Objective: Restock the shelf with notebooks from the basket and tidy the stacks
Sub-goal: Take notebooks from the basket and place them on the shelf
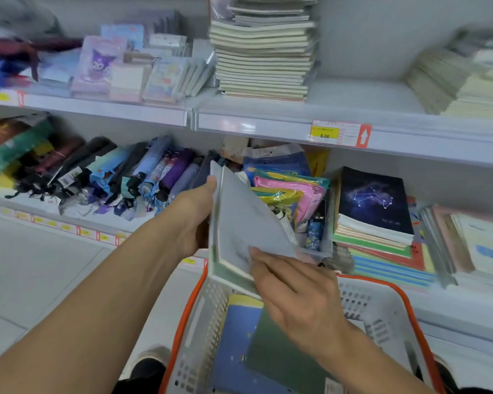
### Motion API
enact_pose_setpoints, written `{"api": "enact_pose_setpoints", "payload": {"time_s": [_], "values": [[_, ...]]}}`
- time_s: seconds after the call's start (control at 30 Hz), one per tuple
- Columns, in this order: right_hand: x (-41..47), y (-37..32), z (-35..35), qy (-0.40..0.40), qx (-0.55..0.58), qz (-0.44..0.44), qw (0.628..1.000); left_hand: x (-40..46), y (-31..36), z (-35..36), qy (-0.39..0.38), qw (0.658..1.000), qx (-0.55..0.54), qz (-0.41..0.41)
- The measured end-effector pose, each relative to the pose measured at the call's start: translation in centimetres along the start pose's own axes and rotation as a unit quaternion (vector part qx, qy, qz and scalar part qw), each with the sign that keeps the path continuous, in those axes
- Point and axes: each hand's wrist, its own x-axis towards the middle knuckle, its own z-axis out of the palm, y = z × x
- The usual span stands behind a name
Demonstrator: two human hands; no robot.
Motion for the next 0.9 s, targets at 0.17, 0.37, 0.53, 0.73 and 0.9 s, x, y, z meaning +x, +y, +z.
{"api": "enact_pose_setpoints", "payload": {"time_s": [0.17,0.37,0.53,0.73,0.9], "values": [[0.0,0.7,0.2,0.007,0.028,-0.005,1.0,0.3,-0.4,0.3,0.007,1.0,0.01,0.002],[-1.7,0.3,1.6,0.043,0.027,-0.014,0.999,-0.6,-0.8,1.3,-0.025,0.998,-0.054,-0.008],[-1.8,0.4,1.5,0.105,0.084,0.054,0.989,-0.3,-1.6,1.8,-0.061,0.992,-0.104,-0.043],[-1.9,-0.7,1.6,0.136,0.185,0.173,0.958,-1.1,-3.1,2.7,-0.163,0.974,-0.15,-0.049],[-1.1,-1.1,1.5,0.13,0.333,0.351,0.865,-1.6,-4.0,3.4,-0.172,0.974,-0.131,-0.067]]}}
